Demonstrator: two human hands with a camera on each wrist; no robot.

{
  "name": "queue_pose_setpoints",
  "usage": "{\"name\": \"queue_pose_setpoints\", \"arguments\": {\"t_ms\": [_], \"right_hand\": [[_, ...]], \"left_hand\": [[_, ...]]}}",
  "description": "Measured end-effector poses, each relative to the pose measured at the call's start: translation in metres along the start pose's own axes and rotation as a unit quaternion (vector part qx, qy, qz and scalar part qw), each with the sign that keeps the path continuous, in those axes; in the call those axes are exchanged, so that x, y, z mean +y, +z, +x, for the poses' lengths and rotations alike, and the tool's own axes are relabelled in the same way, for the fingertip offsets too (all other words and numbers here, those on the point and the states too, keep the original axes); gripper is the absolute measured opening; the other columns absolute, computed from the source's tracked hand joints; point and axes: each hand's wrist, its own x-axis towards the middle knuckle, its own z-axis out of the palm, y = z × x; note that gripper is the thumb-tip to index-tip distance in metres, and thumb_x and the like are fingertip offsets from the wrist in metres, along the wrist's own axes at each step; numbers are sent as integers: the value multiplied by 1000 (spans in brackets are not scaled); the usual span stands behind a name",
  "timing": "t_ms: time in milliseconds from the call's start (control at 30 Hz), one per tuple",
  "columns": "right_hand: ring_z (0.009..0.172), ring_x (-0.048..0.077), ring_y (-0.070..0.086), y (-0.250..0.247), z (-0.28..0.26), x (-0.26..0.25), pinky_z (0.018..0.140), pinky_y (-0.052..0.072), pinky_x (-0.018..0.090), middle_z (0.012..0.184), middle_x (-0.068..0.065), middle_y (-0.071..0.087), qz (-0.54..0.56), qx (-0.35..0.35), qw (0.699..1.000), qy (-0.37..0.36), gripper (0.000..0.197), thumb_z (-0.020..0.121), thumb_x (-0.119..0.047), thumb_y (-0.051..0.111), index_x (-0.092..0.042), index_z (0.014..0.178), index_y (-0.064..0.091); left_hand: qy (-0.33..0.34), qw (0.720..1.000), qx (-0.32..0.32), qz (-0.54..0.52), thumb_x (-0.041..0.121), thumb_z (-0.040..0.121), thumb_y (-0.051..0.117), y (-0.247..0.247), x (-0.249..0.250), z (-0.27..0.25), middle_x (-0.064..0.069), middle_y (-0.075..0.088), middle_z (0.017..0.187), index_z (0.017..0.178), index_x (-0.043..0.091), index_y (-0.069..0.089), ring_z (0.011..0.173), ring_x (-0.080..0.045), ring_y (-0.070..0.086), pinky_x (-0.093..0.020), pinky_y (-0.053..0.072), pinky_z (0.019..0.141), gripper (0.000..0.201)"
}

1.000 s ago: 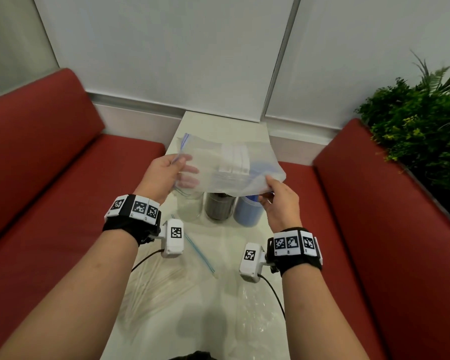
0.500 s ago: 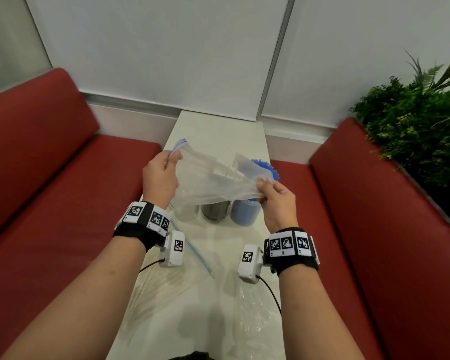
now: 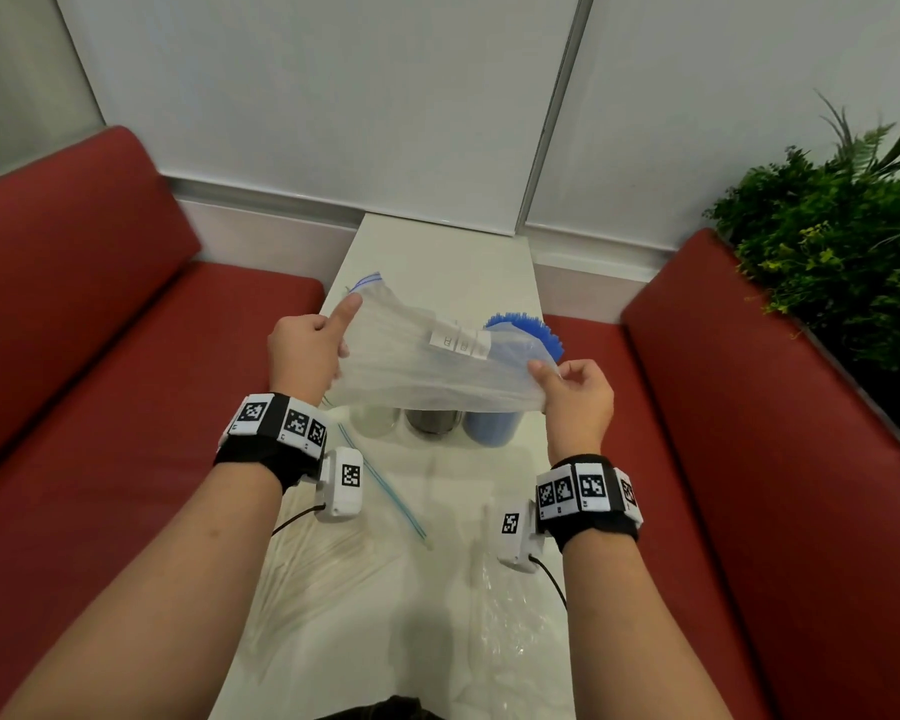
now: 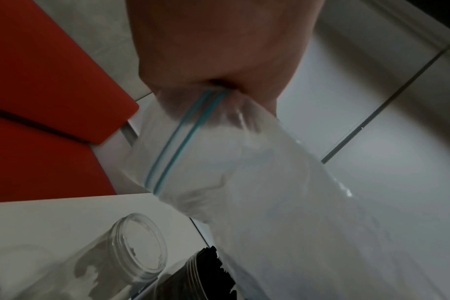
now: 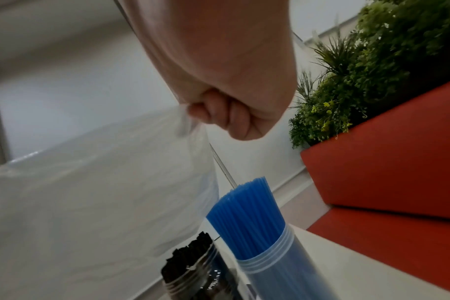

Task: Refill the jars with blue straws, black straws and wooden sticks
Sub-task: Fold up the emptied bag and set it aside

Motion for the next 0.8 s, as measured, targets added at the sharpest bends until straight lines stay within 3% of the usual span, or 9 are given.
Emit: {"name": "queue_pose_setpoints", "arguments": {"t_ms": [100, 200, 333, 433, 500, 567, 633, 733, 800], "right_hand": [[70, 15, 52, -2, 3, -2, 67, 45, 32, 75, -6, 59, 48, 33, 997, 50, 32, 76, -30, 86, -21, 73, 55], [62, 13, 45, -5, 6, -2, 57, 42, 29, 73, -3, 57, 93, 11, 991, 90, 29, 80, -31, 84, -18, 78, 59], [53, 10, 44, -12, 6, -1, 48, 42, 24, 93, 6, 65, 171, -82, 978, 84, 14, 91, -22, 75, -16, 97, 65], [60, 11, 52, -20, 11, -2, 64, 53, 26, 89, 4, 68, 217, -185, 957, 48, 22, 91, -26, 75, -16, 110, 71], [71, 13, 63, -24, 13, -4, 79, 56, 30, 91, 4, 71, 214, -247, 945, 25, 39, 82, -32, 84, -17, 116, 73], [90, 22, 71, -26, 13, -8, 87, 56, 32, 105, 10, 75, 176, -280, 944, -5, 45, 74, -31, 90, -17, 115, 74], [85, 20, 70, -26, 13, -11, 82, 56, 31, 102, 9, 76, 133, -263, 955, -42, 40, 74, -35, 89, -17, 107, 77], [64, 7, 55, -24, 14, -19, 65, 47, 20, 73, -7, 66, 95, -185, 974, -90, 22, 87, -43, 75, -21, 88, 77], [76, 7, 60, -23, 15, -22, 72, 49, 21, 87, -5, 70, 81, -146, 981, -103, 23, 95, -44, 66, -25, 85, 73]], "left_hand": [[-27, 999, -14, -24, 62, 87, 63, -1, -2, 0, -5, 51, 36, 53, 11, 61, 27, -15, 39, -18, 33, 34, 62], [-37, 999, -5, -21, 43, 92, 60, 0, 1, 1, -4, 50, 35, 57, 15, 66, 28, -15, 38, -21, 35, 39, 46], [-8, 997, 30, -70, 33, 95, 67, 1, 8, 5, 0, 55, 49, 95, 9, 72, 30, -7, 40, -19, 34, 35, 24], [22, 992, 25, -120, 19, 98, 64, -3, 17, 9, 9, 59, 54, 101, 17, 67, 34, -2, 46, -17, 38, 37, 4], [25, 988, 38, -145, 14, 99, 63, -6, 22, 14, 17, 61, 53, 93, 25, 62, 40, 7, 52, -8, 38, 42, 13], [-3, 983, 39, -177, 15, 100, 62, -10, 27, 20, 12, 62, 65, 95, 24, 61, 42, 8, 53, -7, 41, 43, 11], [-34, 970, -8, -241, 20, 102, 62, -15, 31, 23, 5, 62, 79, 101, 21, 62, 48, 5, 57, -12, 47, 49, 2], [-14, 906, -198, -375, 23, 97, 65, -25, 32, 27, 0, 68, 96, 115, 17, 66, 83, -11, 64, -24, 55, 73, 19], [35, 878, -298, -373, 10, 93, 67, -31, 31, 28, -4, 68, 112, 126, 20, 66, 103, -18, 65, -29, 55, 89, 34]]}}
